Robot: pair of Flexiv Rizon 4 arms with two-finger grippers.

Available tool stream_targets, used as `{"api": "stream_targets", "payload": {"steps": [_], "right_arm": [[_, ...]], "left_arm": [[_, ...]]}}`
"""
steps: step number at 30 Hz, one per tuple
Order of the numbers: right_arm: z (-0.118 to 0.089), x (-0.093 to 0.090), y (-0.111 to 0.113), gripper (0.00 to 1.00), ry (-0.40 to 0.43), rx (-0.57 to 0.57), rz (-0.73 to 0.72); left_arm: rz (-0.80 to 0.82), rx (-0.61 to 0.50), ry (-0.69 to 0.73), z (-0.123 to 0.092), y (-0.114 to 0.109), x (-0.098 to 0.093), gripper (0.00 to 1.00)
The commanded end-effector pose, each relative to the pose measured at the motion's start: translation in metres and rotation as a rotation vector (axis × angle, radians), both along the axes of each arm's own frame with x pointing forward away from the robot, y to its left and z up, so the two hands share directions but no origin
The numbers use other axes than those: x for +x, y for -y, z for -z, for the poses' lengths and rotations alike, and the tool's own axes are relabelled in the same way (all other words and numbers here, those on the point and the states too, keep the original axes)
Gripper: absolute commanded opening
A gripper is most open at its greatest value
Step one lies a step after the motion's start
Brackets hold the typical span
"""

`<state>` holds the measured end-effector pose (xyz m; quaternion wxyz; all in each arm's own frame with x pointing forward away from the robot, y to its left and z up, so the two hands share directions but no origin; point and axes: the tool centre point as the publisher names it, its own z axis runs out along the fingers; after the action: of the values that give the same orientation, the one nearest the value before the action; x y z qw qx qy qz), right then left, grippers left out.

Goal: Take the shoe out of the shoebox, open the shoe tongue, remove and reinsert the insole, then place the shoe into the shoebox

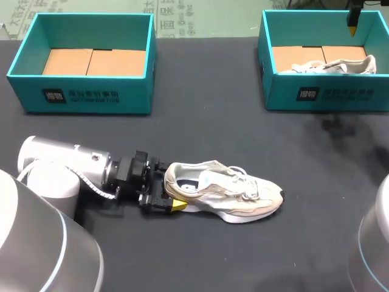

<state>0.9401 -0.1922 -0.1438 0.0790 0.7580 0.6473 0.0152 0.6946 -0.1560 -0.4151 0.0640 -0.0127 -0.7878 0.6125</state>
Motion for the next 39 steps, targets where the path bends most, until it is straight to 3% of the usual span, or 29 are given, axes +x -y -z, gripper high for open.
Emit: {"api": "stream_targets", "payload": {"steps": [1,14,16,17,18,19,21,39], "right_arm": [[0.0003,0.0,0.0,1.0,0.0,-0.001,0.0],[0.0003,0.0,0.0,1.0,0.0,-0.001,0.0],[0.0003,0.0,0.0,1.0,0.0,-0.001,0.0],[0.0003,0.0,0.0,1.0,0.0,-0.001,0.0],[0.0003,0.0,0.0,1.0,0.0,-0.001,0.0],[0.0003,0.0,0.0,1.0,0.0,-0.001,0.0],[0.0003,0.0,0.0,1.0,0.0,-0.001,0.0],[0.0003,0.0,0.0,1.0,0.0,-0.001,0.0]], "left_arm": [[0.001,-0.004,-0.001,0.0026,0.0046,0.0004,1.0],[0.009,-0.008,0.008,0.0043,0.0107,-0.0018,1.0],[0.008,-0.008,0.008,0.0047,0.0113,-0.0021,0.84],[0.006,-0.009,0.009,0.0048,0.0115,-0.0024,0.71],[0.005,-0.01,0.01,0.0049,0.0117,-0.0027,0.51],[0.004,-0.01,0.011,0.005,0.0118,-0.0029,0.44],[0.001,-0.01,0.012,0.005,0.0118,-0.0031,0.0],[0.001,-0.011,-0.011,0.0054,0.0082,-0.0041,0.0]]}}
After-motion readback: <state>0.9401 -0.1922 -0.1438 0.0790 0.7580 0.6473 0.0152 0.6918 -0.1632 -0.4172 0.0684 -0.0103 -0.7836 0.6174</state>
